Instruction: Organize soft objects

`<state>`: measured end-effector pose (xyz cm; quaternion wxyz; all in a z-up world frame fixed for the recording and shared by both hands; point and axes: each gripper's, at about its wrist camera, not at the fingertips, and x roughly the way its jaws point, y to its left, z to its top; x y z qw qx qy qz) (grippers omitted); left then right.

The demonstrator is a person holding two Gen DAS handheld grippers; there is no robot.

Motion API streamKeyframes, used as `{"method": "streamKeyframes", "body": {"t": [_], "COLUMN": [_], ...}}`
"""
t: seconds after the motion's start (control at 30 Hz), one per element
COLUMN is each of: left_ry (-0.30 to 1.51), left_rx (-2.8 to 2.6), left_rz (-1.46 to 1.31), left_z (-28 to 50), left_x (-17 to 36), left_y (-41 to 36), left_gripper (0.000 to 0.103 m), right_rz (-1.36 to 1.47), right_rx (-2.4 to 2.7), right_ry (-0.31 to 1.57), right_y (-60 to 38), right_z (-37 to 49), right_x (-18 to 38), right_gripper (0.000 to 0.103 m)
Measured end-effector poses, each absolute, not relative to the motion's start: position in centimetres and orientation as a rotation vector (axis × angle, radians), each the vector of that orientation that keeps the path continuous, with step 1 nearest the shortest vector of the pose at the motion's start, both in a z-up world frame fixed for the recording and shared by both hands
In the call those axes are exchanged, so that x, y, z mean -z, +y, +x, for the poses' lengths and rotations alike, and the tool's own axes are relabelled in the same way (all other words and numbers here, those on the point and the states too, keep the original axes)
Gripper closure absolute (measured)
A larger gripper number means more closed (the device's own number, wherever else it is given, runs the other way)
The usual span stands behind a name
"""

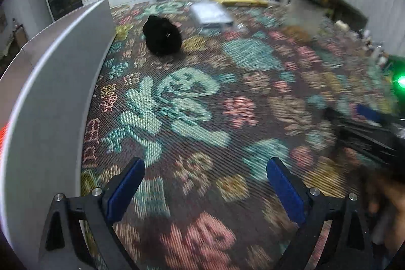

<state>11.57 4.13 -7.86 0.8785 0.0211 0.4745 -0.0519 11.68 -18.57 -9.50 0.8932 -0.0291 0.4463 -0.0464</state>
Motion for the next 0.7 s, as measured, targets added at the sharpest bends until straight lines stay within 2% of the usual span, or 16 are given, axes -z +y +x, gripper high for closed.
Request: {"method": "streamKeyframes", "body": {"t": [0.27,0.7], "left_ry": [0.942,0.938], "left_rx": [0.068,0.064], "left_rz": [0.017,0.019], "left_z": [14.6,14.6], "left_x": [11.0,11.0], "left_y": [4.9,4.8], "left_gripper": [0.0,0.0], "right_rz": [-0.013,-0.005], "right_rx": [0.079,0.076], "right_ry": [0.936,0.938], "right_y": [-19.5,-19.6], "right_z": [11.8,11.8], "right_x": [9.9,9.9], "right_gripper": [0.01,0.009]}}
